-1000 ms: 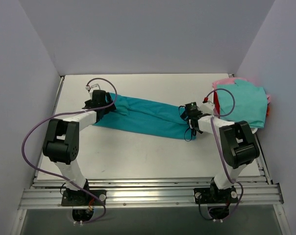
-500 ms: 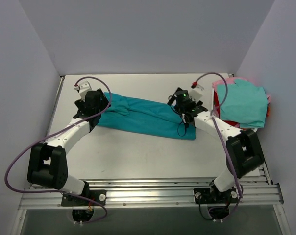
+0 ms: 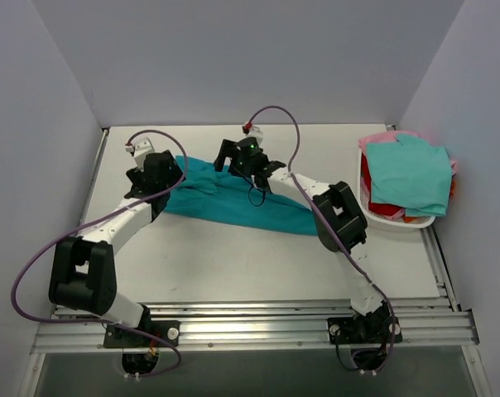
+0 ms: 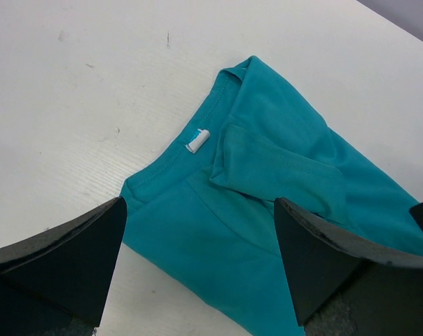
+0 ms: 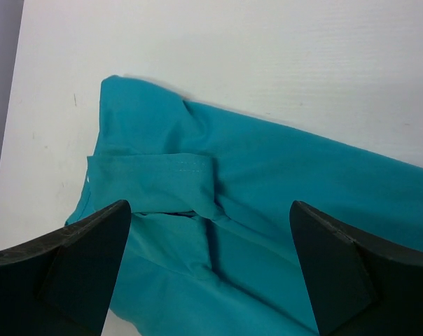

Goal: Fold and stack the t-shirts
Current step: Fold the other side of the tshirt into a rectangle

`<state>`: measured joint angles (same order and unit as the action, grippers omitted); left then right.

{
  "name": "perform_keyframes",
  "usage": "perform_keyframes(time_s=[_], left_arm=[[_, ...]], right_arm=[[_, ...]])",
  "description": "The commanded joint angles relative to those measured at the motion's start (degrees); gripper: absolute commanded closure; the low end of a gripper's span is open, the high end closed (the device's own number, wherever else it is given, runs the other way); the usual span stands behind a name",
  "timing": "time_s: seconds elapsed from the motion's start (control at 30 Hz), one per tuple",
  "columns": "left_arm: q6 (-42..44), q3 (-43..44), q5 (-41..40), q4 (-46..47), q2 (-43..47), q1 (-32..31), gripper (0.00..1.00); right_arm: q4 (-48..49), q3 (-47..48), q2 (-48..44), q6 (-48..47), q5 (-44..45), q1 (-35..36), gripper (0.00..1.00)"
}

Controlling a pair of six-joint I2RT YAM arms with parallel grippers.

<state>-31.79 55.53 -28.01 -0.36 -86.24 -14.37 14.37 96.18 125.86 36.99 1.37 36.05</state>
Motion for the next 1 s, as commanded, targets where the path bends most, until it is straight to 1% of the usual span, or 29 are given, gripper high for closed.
perform_keyframes(time_s=[0.0,0.07,0.17,0.33,0.57,0.83,0.9,0.97], left_arm=[[2.17,2.21,1.81,3.43,-1.47,1.8,0.06],[2.61,4.31,3.65,3.09,-2.7,2.94,0.06],[3.13,5.21,4.72,2.82,-3.41,3.82,0.07],[3.06,2.66,4.89,5.1,-2.97,5.31,0.07],[1.21,0.37,5.86,6.6,-4.02,7.16,0.08],[0.06,-1.38,6.39,7.21,-5.08,7.78,0.1],[-0.11,-2.26,6.48,7.92,-5.08,7.78,0.1],[-0.37,-2.88,6.39,8.1,-5.17,7.87,0.1]], right_arm=[[4.34,6.28,4.2,-0.44,-8.12,-0.02,0.08],[5.31,8.4,7.53,0.01,-10.32,0.33,0.08],[4.97,13.14,11.58,0.71,-11.47,0.95,0.09],[3.91,21.66,17.38,1.15,-13.05,2.09,0.09],[3.3,29.05,23.19,2.82,-14.37,2.97,0.1],[3.74,29.85,24.61,3.26,-13.41,3.58,0.1],[3.56,29.68,24.17,2.91,-12.53,3.5,0.11],[4.34,27.58,22.42,2.12,-11.39,3.41,0.11]])
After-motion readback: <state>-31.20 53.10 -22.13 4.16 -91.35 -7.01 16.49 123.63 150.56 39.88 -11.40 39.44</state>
